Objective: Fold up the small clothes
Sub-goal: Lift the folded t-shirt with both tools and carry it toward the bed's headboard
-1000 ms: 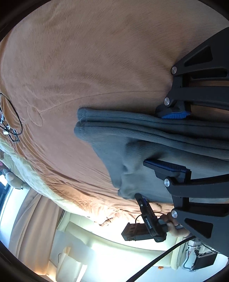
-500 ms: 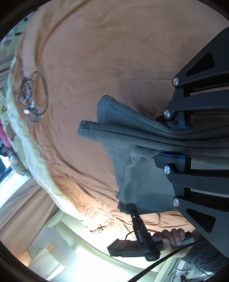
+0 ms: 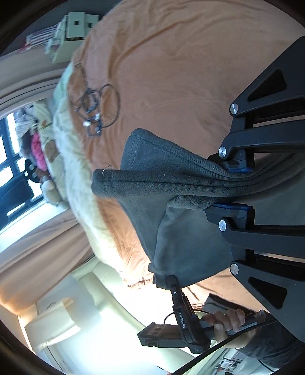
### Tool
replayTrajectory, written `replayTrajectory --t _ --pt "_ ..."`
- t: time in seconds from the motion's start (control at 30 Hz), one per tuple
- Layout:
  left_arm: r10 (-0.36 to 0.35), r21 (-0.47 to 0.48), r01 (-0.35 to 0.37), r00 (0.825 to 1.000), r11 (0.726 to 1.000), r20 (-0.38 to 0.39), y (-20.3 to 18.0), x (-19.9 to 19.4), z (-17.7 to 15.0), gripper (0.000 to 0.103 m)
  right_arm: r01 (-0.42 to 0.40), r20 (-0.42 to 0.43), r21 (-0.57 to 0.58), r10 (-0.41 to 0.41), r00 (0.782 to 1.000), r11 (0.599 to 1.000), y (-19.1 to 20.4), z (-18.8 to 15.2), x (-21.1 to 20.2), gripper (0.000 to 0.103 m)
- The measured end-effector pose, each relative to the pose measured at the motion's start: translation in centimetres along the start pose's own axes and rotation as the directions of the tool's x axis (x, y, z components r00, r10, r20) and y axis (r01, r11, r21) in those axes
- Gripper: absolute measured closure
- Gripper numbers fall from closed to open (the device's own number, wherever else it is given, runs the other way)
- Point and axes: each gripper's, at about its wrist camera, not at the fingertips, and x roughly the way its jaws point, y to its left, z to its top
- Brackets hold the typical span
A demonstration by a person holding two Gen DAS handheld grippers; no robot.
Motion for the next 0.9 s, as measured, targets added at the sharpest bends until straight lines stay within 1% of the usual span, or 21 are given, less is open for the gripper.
replayTrajectory --t 0.2,0.33,0.43,0.5,0.6,0.77,0.8,0.9 --pt "-0.001 0.000 0.001 0.996 1.000 0.087 -0.8 -7.0 0.7 0.094 -0.019 0.054 -0.076 0.023 0.998 0.997 4.7 -0.6 -5.6 0.088" --pt "-0.001 -0.016 0.004 0.989 1.000 0.148 0.1 -12.0 1.1 0.094 -0.034 0.079 -0.127 0.045 0.996 0.991 8.2 -0.9 -8.8 0.088" --pt "0.009 -0.026 -0.004 0.982 1.000 0.187 1.1 -15.5 1.2 0.094 -0.047 0.092 -0.164 0.063 0.994 0.985 10.7 -1.1 -10.1 0.088" --pt "0.021 -0.032 -0.014 0.977 0.999 0.210 2.1 -17.6 1.3 0.094 -0.064 0.094 -0.190 0.082 0.992 0.980 12.6 -1.5 -10.7 0.088" --pt "0.047 -0.047 -0.037 0.968 0.998 0.246 4.0 -21.4 1.2 0.094 -0.088 0.088 -0.220 0.110 0.990 0.972 14.7 -1.9 -10.5 0.088" --pt "0.089 -0.071 -0.072 0.954 0.995 0.287 7.7 -26.6 0.8 0.094 -0.156 0.041 -0.244 0.171 0.984 0.957 19.3 -3.2 -10.0 0.088" --pt "0.104 -0.081 -0.084 0.948 0.993 0.300 8.9 -28.1 0.6 0.094 -0.183 0.026 -0.245 0.196 0.980 0.952 20.5 -3.7 -9.8 0.088" --pt "0.138 -0.106 -0.109 0.936 0.988 0.324 11.9 -31.5 0.0 0.094 -0.216 0.001 -0.266 0.224 0.975 0.940 23.1 -4.3 -9.2 0.088"
